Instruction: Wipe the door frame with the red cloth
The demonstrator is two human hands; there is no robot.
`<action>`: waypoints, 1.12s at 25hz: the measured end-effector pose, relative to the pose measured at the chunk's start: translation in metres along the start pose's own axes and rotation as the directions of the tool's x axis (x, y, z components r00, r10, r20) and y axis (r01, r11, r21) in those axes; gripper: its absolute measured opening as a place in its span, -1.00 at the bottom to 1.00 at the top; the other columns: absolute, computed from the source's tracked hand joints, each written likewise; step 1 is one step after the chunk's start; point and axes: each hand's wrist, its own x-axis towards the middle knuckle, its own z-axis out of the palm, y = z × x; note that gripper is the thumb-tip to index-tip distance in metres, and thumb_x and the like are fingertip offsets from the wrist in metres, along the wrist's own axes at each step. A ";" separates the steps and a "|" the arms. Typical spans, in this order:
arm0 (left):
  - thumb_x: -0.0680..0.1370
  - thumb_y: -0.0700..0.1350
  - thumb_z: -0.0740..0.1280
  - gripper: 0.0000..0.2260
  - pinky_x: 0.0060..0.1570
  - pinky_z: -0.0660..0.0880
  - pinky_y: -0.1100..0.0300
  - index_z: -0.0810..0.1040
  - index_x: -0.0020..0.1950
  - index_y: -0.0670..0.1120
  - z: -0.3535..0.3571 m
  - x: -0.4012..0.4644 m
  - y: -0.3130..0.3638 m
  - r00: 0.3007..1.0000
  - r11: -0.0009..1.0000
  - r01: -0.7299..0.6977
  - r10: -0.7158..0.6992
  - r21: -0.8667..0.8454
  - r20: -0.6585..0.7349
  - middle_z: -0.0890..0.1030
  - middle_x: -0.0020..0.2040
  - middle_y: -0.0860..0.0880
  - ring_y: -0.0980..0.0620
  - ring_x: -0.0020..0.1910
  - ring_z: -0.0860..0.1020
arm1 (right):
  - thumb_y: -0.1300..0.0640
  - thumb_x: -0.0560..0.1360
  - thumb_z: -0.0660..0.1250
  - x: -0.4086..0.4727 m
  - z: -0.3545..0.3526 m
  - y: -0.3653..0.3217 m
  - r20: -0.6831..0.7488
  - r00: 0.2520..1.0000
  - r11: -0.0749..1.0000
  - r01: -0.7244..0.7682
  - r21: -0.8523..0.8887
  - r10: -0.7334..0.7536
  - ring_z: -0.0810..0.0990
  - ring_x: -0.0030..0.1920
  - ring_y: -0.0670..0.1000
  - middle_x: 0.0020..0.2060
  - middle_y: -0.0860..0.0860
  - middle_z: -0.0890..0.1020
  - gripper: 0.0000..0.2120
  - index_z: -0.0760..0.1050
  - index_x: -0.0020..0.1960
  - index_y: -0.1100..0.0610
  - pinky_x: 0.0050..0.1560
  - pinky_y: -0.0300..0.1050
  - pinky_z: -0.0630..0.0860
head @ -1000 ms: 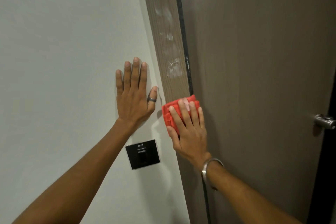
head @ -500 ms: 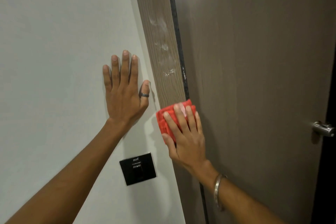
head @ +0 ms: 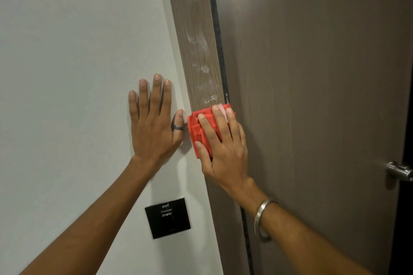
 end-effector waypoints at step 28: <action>0.71 0.20 -0.01 -0.35 0.66 -0.07 -0.19 -0.01 0.73 -0.08 -0.001 -0.003 0.000 1.000 1.000 0.003 -0.003 0.015 0.020 0.01 0.73 -0.14 -0.20 0.71 -0.02 | -0.22 0.63 0.19 -0.024 0.000 -0.003 0.049 0.999 0.992 0.008 -0.127 -0.002 0.15 0.66 0.28 0.65 0.12 0.20 -0.35 0.14 0.64 -0.03 0.61 0.31 0.24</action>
